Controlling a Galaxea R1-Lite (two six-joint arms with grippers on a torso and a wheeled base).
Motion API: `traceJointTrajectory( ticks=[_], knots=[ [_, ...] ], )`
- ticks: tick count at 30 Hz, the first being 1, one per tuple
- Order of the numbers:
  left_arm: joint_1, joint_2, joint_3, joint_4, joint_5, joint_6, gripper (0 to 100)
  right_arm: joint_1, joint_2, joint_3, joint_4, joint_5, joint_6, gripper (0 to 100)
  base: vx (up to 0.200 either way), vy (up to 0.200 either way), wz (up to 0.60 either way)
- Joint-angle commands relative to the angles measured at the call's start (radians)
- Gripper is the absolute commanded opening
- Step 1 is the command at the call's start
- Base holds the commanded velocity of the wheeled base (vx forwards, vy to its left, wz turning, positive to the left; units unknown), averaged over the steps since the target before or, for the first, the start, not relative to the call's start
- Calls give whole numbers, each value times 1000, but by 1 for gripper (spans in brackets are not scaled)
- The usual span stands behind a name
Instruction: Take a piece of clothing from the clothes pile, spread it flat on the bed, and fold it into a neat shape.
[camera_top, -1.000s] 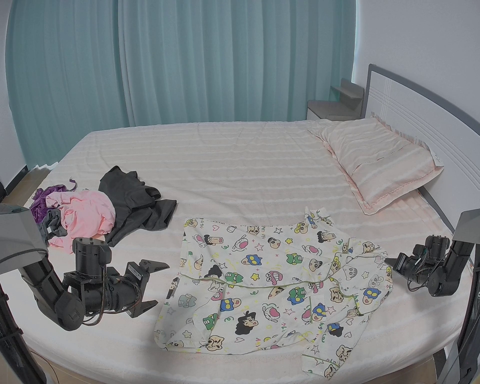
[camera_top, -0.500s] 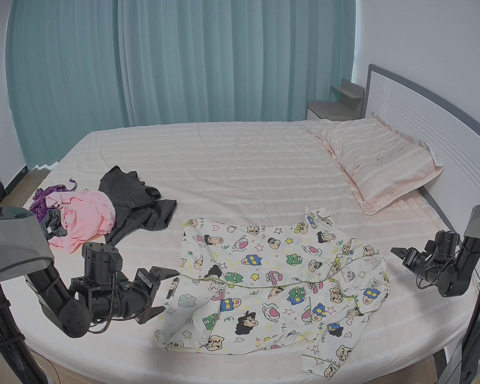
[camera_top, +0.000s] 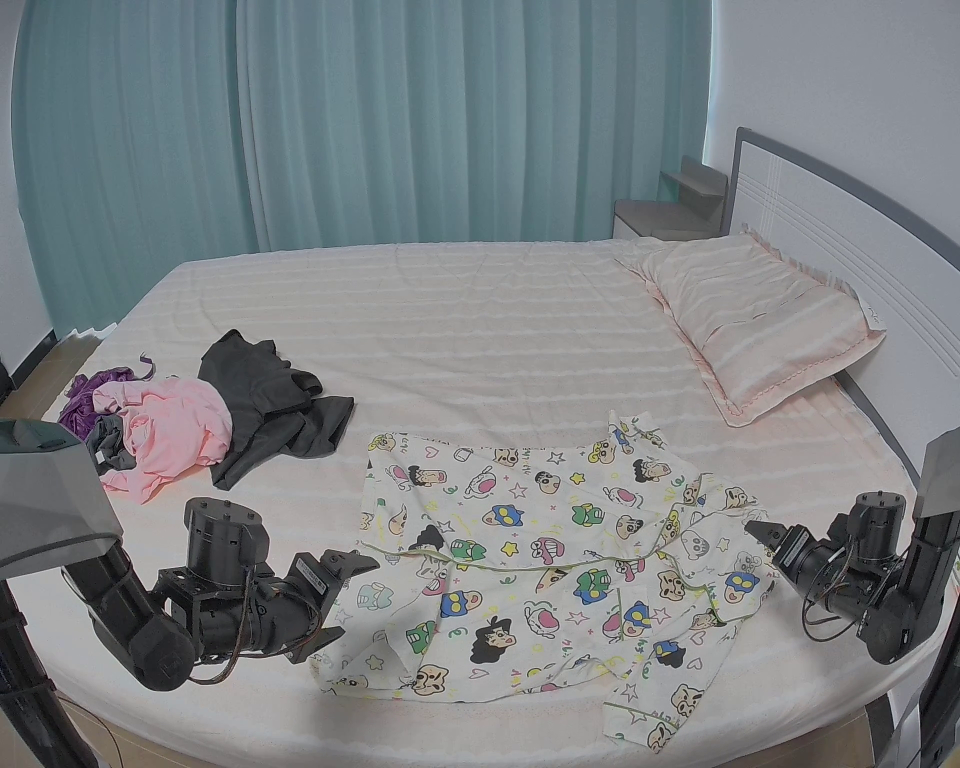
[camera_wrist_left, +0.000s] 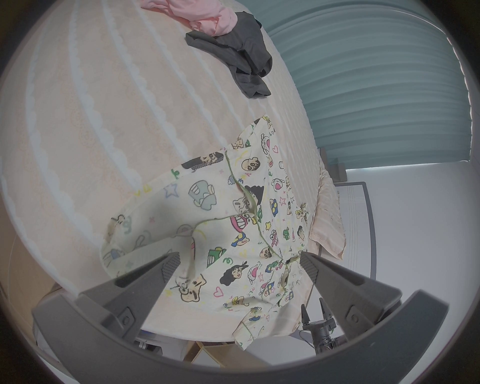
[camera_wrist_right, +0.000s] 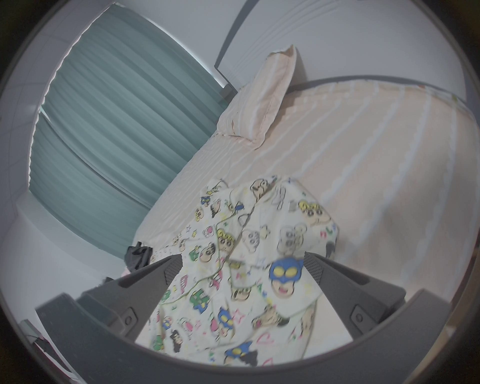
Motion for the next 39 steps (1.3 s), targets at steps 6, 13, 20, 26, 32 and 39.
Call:
traceJointTrajectory(
  ticks=[6, 13, 20, 26, 32, 39],
  knots=[
    [-96, 117, -98, 6, 128, 65, 100, 122, 15, 72, -57, -14, 145, 100, 0, 0, 0],
    [-151, 204, -193, 12, 225, 117, 100, 127, 29, 72, -70, -15, 175, 100, 0, 0, 0],
    [-182, 229, -266, 164, 238, 243, 100, 142, 26, 72, -70, -37, 175, 100, 0, 0, 0],
    [-202, 242, -300, 196, 243, 247, 100, 147, 21, 72, -72, -38, 175, 100, 0, 0, 0],
    [-211, 284, -342, 198, 312, 250, 100, 147, 21, 72, -72, -38, 175, 100, 0, 0, 0],
    [-218, 296, -346, 204, 324, 284, 100, 147, 21, 70, -72, -38, 175, 100, 0, 0, 0]
  ],
)
